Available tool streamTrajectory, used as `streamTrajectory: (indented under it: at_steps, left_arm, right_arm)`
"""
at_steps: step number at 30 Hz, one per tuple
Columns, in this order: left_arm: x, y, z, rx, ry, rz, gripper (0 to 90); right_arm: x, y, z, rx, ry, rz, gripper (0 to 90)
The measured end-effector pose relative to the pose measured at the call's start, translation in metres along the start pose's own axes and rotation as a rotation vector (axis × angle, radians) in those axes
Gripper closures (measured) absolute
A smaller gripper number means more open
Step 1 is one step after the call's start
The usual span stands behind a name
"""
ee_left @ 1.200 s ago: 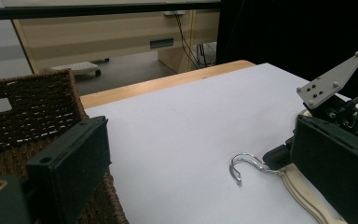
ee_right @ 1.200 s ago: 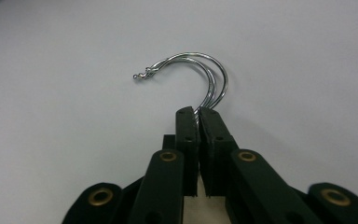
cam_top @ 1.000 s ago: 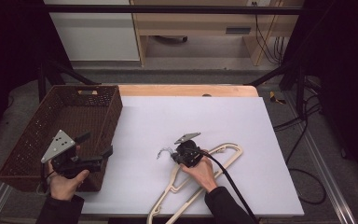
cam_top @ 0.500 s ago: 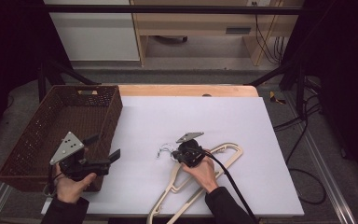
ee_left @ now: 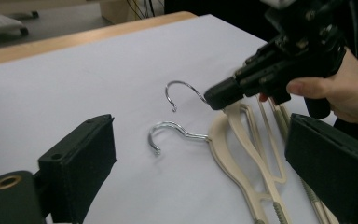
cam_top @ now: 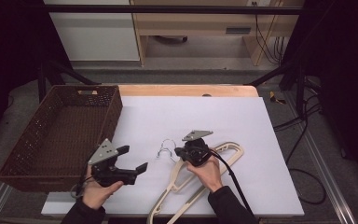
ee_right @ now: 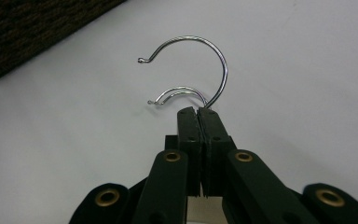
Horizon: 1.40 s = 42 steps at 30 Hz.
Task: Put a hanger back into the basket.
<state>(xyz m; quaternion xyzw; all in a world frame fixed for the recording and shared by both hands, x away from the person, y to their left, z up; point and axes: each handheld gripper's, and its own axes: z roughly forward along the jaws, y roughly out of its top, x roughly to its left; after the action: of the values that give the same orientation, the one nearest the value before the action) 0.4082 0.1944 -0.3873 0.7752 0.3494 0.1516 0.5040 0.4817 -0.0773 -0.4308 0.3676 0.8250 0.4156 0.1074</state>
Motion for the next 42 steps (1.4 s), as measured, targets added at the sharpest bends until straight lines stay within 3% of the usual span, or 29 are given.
streamTrajectory:
  at_steps: [5, 6, 11, 15, 17, 23, 28, 30, 32, 36, 42]
  left_arm:
    - [-0.010, -0.005, 0.022, 0.055, -0.027, 0.009, 15.5]
    - [-0.013, -0.007, 0.032, 0.084, -0.052, 0.002, 16.7]
    - [-0.021, -0.006, 0.052, 0.124, -0.082, 0.005, 23.9]
    - [-0.024, -0.006, 0.065, 0.157, -0.094, -0.023, 32.3]
    - [-0.028, -0.007, 0.079, 0.193, -0.120, -0.037, 36.8]
    - [-0.036, -0.007, 0.096, 0.205, -0.133, -0.031, 45.6]
    - [-0.043, -0.010, 0.114, 0.259, -0.172, -0.048, 58.6]
    - [-0.044, -0.011, 0.117, 0.269, -0.180, -0.055, 61.2]
    - [-0.045, -0.011, 0.119, 0.277, -0.174, -0.063, 69.4]
    - [-0.041, -0.011, 0.121, 0.273, -0.203, -0.123, 72.5]
    - [-0.041, -0.012, 0.119, 0.266, -0.216, -0.172, 74.1]
  right_arm:
    - [0.000, 0.001, -0.006, -0.024, 0.006, -0.005, 89.4]
    - [0.001, 0.001, -0.008, -0.027, 0.004, 0.005, 89.4]
    - [0.001, 0.001, -0.011, -0.045, 0.007, 0.001, 89.4]
    - [0.000, 0.001, -0.014, -0.047, 0.011, -0.005, 89.4]
    - [0.001, 0.001, -0.016, -0.059, 0.010, 0.001, 89.4]
    - [0.001, 0.001, -0.019, -0.068, 0.013, -0.004, 89.4]
    - [0.001, 0.002, -0.022, -0.078, 0.008, -0.004, 89.3]
    - [0.001, 0.002, -0.022, -0.082, 0.009, -0.009, 89.3]
    - [0.001, 0.002, -0.024, -0.080, 0.013, -0.020, 89.3]
    - [0.000, 0.001, -0.025, -0.091, 0.006, -0.019, 89.3]
    - [0.002, 0.001, -0.028, -0.089, 0.004, -0.022, 89.1]
